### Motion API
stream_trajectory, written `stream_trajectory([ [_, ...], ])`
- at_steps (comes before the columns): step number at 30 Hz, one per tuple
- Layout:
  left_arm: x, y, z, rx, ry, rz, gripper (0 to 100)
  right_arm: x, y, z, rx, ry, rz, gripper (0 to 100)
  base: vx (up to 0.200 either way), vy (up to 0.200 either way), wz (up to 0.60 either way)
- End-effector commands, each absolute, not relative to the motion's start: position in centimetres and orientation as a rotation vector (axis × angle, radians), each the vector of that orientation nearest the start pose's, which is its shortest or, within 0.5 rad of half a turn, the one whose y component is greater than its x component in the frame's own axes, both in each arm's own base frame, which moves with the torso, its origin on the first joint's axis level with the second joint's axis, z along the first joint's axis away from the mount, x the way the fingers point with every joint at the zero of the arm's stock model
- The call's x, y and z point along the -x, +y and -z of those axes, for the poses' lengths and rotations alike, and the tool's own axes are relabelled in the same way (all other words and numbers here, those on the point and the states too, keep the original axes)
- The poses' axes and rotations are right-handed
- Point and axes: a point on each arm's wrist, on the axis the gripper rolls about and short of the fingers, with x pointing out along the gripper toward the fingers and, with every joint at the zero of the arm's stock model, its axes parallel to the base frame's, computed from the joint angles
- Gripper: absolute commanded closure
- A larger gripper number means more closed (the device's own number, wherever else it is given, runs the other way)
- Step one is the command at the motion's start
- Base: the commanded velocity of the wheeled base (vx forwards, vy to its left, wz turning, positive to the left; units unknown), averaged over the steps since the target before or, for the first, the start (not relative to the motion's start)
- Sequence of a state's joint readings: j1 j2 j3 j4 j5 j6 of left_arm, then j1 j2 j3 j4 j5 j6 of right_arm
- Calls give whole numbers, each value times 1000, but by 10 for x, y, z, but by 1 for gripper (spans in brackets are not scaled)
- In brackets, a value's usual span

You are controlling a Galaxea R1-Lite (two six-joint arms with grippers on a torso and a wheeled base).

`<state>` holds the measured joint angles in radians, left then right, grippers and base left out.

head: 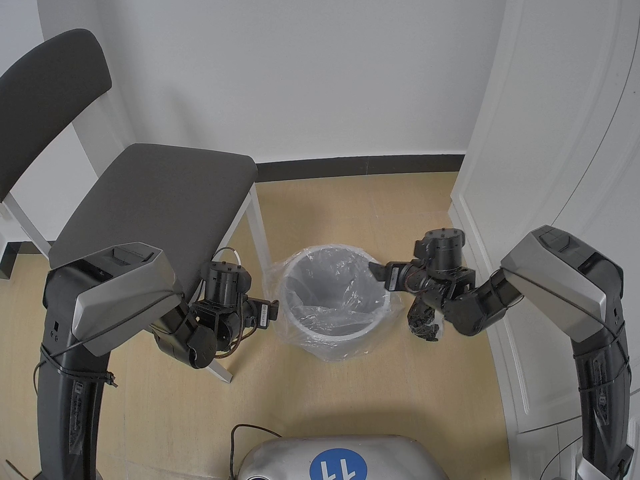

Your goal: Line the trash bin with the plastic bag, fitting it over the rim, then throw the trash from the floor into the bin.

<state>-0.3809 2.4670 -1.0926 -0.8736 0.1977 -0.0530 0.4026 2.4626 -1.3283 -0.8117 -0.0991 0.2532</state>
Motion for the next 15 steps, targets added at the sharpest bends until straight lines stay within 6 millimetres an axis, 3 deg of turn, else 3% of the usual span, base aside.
stream_trajectory([
  [1,-412,-160,39,-92,493,159,0,-411,221,-21,-188,381,-337,0,0,0,0],
  [5,-416,-159,49,-106,497,119,0,-409,231,-7,-192,407,-325,0,0,0,0],
  [15,-414,-161,45,-104,487,123,0,-402,233,14,-105,507,-324,0,0,0,0],
])
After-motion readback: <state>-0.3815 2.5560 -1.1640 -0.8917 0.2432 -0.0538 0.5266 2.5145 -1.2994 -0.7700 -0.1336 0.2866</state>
